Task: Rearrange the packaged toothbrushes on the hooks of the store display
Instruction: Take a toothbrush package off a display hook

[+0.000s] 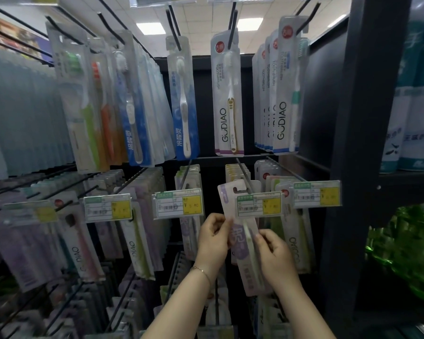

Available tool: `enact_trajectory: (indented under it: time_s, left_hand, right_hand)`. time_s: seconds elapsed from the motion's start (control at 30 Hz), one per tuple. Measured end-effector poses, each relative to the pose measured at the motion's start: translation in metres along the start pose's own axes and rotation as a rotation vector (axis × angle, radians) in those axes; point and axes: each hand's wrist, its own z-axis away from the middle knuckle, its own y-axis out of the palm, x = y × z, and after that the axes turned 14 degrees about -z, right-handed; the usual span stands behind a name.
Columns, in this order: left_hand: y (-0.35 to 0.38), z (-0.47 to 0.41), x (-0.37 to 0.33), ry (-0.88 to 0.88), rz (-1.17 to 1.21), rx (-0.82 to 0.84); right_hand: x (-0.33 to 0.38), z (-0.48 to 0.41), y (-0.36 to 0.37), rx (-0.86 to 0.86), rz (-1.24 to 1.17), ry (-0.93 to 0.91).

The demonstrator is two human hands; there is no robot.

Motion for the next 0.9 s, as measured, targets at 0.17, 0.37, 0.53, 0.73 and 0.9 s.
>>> enact_trajectory:
  time_s: [0.17, 0.37, 0.53, 0.73, 0.9]
  left_hand:
    - [-0.011, 0.01, -0.001, 0.074, -0.047, 0.058]
    - [-0.026, 0.023, 0.011, 0.099, -0.174, 0.099]
    - [-0.035, 0.037, 0.017, 0.051, -0.201, 0.044]
    - [-0.044, 0.056, 0.024, 0.014, -0.249, -0.016]
    - [-0.052, 0.081, 0.041, -0.018, -0.27, -0.047]
  right_hand:
    - [0.002, 0.002, 0.006, 0.027, -0.015, 0.027]
    - [0.006, 0.009, 0.015, 0.082, -0.1, 0.097]
    - [0.002, 0.016, 0.019, 0.149, -0.088, 0.131]
    - [0.0, 0.032, 0.022, 0.207, -0.076, 0.131]
    - [-0.005, 0.049, 0.028, 0.296, -0.106, 0.204]
